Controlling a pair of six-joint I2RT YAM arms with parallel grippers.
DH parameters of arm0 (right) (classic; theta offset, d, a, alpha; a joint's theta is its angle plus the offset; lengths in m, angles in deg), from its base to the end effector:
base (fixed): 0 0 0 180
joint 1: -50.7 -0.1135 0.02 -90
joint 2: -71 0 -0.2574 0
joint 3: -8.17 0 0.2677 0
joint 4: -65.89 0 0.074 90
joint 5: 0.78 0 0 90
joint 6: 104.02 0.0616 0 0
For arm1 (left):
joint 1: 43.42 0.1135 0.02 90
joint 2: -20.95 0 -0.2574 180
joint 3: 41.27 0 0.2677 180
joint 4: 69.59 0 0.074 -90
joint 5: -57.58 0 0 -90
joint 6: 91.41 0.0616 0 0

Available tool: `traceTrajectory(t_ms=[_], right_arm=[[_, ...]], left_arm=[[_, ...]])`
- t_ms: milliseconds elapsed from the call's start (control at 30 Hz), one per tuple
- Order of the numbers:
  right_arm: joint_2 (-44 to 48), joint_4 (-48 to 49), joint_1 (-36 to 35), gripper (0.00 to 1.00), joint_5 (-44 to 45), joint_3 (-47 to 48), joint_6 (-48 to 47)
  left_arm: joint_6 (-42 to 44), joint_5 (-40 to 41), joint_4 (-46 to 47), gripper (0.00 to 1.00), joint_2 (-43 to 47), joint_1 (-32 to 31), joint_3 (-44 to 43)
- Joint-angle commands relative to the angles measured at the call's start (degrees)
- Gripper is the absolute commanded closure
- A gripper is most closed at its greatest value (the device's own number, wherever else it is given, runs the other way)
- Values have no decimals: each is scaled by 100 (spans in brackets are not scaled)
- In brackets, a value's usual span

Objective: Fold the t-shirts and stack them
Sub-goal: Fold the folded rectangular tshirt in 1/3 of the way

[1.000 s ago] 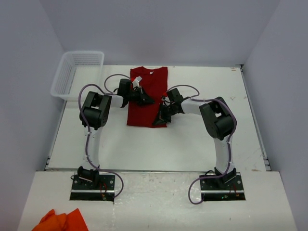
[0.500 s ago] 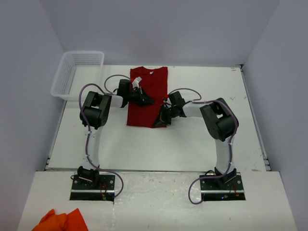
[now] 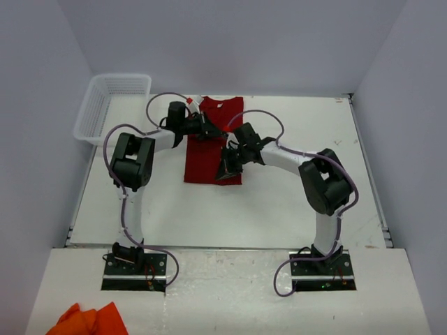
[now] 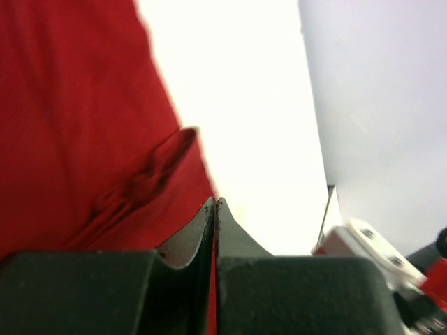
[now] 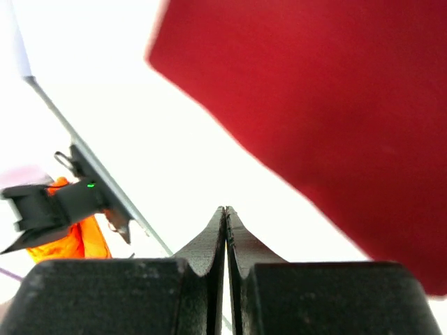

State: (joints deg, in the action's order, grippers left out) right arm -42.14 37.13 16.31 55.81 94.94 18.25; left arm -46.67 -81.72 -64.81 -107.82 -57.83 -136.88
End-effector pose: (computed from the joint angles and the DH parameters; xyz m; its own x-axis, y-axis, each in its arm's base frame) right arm 0.3379 0.2724 0.1284 -0.9629 -0.1190 -0.2422 -0.2568 0.6795 0.6872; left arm 0.4782 -0.1711 0.1135 -0.8982 -0.2475 -0.3633 0.2420 0.4117 -0.8786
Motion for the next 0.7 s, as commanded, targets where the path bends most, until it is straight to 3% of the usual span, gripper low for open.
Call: traceTrajectory(t_ms=[0,100,267,300,333,433,500,667], right_arm=[[775,-606,3,100,185,650,-459],[1241,-870,3,100,421,669,-406],[1278,-1555,11,100,1387,712,-616],[1173,-1783,20,100,2138,843,-773],[1024,-2298,12,100,2511,1219,-871],[444,-2628,20,100,3713,1721,-1152],[-3,-2846,64,100,4112,2098,-1250],[-314,-2560,143,100,3597,2093,-1110]], left_arm=[[192,-89,-50,100,747,62,-488],[323,42,-577,100,1107,62,-533],[710,1210,-2146,100,2011,44,161],[989,1786,-2369,100,2170,0,388],[1140,2105,-2606,100,2320,-43,486],[1624,3520,-3468,100,2725,-254,583],[1827,4205,-3856,100,2761,-386,557],[2073,4763,-4076,100,2480,-448,663]])
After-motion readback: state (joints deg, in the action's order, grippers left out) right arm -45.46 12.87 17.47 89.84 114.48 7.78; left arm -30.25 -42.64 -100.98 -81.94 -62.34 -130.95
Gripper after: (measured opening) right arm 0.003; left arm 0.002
